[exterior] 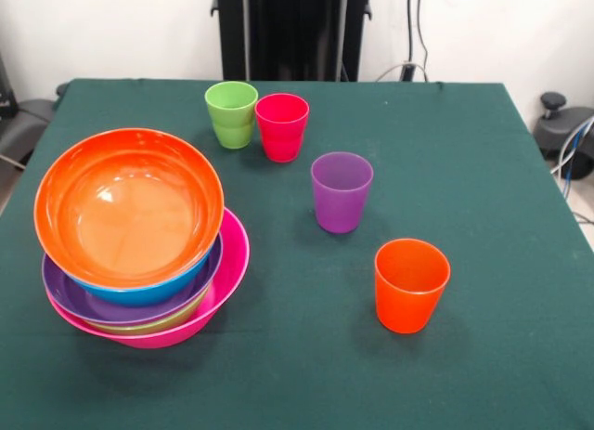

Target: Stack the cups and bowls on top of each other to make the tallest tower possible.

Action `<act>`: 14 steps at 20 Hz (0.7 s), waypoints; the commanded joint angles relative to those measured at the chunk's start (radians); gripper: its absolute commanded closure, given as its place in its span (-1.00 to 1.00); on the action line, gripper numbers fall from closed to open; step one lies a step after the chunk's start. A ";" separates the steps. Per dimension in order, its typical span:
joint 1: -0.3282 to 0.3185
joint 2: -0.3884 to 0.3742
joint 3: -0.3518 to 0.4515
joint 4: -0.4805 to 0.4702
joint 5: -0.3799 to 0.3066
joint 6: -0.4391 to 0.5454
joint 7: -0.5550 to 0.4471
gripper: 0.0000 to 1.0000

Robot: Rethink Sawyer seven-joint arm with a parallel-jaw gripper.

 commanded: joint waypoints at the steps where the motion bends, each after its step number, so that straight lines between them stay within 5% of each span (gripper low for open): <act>1: 0.000 0.011 -0.052 0.136 -0.017 -0.058 -0.056 -1.00; 8: -0.017 0.052 -0.046 0.239 -0.038 -0.235 -0.036 -1.00; 14: -0.021 0.070 -0.049 0.253 -0.050 -0.244 -0.064 -1.00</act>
